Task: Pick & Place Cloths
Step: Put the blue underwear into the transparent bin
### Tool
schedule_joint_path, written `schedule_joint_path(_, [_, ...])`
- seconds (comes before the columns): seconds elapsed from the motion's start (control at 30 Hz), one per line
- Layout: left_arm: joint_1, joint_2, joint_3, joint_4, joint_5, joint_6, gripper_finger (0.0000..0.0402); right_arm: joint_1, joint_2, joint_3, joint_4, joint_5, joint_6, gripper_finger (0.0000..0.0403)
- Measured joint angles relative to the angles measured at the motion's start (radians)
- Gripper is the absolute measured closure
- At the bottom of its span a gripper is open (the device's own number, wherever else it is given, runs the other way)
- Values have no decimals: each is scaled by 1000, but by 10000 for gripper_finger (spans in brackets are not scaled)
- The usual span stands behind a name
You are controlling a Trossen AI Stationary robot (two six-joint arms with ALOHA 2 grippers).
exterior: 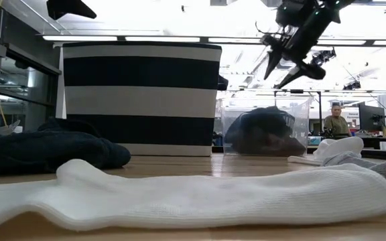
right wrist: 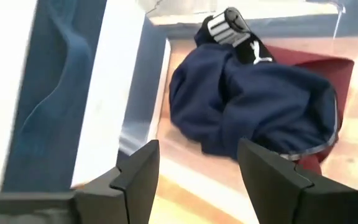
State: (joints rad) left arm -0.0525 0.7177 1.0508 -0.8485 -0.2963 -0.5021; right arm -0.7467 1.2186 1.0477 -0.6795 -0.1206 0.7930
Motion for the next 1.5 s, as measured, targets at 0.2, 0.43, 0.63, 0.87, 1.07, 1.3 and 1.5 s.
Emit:
schedule_joint_path(0.2, [0, 0, 0, -27, 0, 9, 156, 3, -68, 0, -83, -66, 36, 195])
schedule_joint_path(0.43, [0, 0, 0, -45, 0, 10, 156, 77, -150, 0, -149, -59, 87, 196])
schedule_joint_path(0.63, [0, 0, 0, -46, 0, 11, 156, 190, -198, 0, -215, 17, 166, 196])
schedule_joint_path(0.87, [0, 0, 0, -58, 0, 1, 156, 390, -220, 0, -262, 140, 311, 196])
schedule_joint_path(1.07, [0, 22, 0, -60, 6, -39, 156, 593, -213, 0, -261, 324, 458, 196])
schedule_joint_path(1.3, [0, 105, 0, -61, 131, 0, 156, 812, -208, 0, -260, 465, 599, 196])
schedule_joint_path(1.5, [0, 212, 0, -80, 191, 54, 156, 944, -196, 0, -245, 523, 628, 196])
